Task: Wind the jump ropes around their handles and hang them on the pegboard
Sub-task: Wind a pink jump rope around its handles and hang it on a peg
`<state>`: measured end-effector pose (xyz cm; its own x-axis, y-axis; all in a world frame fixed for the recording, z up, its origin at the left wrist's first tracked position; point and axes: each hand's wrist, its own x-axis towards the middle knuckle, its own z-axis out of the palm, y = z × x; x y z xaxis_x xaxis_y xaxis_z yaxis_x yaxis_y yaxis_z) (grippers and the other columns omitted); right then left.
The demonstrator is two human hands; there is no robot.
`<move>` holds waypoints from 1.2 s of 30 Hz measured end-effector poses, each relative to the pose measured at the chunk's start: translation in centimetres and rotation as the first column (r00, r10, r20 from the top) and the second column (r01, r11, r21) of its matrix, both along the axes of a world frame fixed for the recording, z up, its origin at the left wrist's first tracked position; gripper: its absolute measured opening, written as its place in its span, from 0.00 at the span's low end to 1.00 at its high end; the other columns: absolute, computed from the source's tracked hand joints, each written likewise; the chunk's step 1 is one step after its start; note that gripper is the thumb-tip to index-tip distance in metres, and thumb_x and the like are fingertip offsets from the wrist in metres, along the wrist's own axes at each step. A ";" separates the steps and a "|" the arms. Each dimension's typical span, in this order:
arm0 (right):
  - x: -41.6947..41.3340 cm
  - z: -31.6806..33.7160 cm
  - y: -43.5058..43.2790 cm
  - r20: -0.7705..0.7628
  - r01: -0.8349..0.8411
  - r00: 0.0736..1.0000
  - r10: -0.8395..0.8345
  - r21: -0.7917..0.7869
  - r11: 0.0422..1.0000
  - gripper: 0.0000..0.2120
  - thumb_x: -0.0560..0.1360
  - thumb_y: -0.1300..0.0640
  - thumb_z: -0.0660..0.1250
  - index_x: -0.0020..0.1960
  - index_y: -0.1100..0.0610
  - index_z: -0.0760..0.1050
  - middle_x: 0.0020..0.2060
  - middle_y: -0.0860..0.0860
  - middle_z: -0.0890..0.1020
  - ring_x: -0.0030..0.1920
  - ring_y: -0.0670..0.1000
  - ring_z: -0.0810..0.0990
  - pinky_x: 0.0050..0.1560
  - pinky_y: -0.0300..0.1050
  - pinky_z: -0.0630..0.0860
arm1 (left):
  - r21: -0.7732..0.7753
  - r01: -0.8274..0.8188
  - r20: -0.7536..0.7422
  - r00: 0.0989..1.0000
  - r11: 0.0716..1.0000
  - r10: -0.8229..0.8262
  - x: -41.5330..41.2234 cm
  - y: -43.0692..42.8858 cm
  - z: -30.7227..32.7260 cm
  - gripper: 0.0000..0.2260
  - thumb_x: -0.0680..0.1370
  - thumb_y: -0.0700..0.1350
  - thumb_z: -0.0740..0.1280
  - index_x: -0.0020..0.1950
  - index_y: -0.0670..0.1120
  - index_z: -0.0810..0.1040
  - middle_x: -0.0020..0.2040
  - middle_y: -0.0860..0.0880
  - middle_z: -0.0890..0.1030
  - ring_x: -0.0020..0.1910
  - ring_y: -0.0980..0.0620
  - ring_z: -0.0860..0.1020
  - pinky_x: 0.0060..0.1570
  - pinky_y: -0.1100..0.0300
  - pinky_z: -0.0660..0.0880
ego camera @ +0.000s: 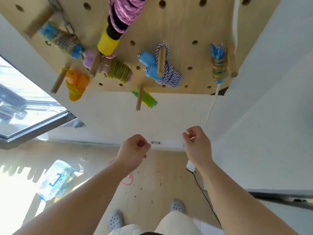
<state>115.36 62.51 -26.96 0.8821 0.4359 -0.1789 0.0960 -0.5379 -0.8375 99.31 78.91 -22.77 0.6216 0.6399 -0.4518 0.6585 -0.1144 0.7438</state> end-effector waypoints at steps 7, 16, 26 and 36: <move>-10.6 -10.9 8.2 -0.368 -0.420 0.882 0.296 -0.327 0.847 0.12 0.78 0.47 0.68 0.55 0.54 0.75 0.48 0.52 0.80 0.49 0.55 0.80 0.50 0.51 0.78 | 0.010 -0.147 -0.236 0.961 0.989 0.145 -14.1 10.3 -11.7 0.04 0.77 0.44 0.70 0.48 0.51 0.76 0.45 0.47 0.81 0.43 0.41 0.82 0.41 0.48 0.80; -18.0 -32.5 21.4 -0.400 -0.642 0.763 0.508 -0.561 0.523 0.21 0.78 0.42 0.67 0.66 0.52 0.74 0.66 0.54 0.73 0.64 0.57 0.75 0.59 0.45 0.70 | -0.014 -0.080 -0.382 0.922 0.997 0.069 -21.5 19.7 -34.9 0.14 0.78 0.46 0.70 0.63 0.48 0.76 0.43 0.49 0.81 0.41 0.48 0.79 0.39 0.58 0.73; -17.4 -63.4 33.0 -0.251 -0.718 0.540 0.803 -0.636 0.283 0.36 0.76 0.44 0.68 0.80 0.48 0.58 0.79 0.51 0.63 0.77 0.57 0.62 0.74 0.55 0.65 | 0.015 0.033 -0.493 0.870 0.999 -0.021 -21.7 25.8 -67.6 0.27 0.77 0.50 0.69 0.75 0.49 0.68 0.66 0.40 0.75 0.56 0.41 0.79 0.54 0.53 0.76; -16.9 -78.5 36.5 -0.233 -0.610 0.306 0.923 -0.792 0.002 0.30 0.79 0.44 0.63 0.79 0.44 0.61 0.81 0.55 0.50 0.81 0.62 0.46 0.78 0.67 0.42 | -0.058 0.135 -0.523 0.840 0.989 -0.145 -20.8 27.9 -82.4 0.25 0.82 0.59 0.59 0.77 0.52 0.65 0.69 0.41 0.75 0.66 0.39 0.74 0.62 0.49 0.73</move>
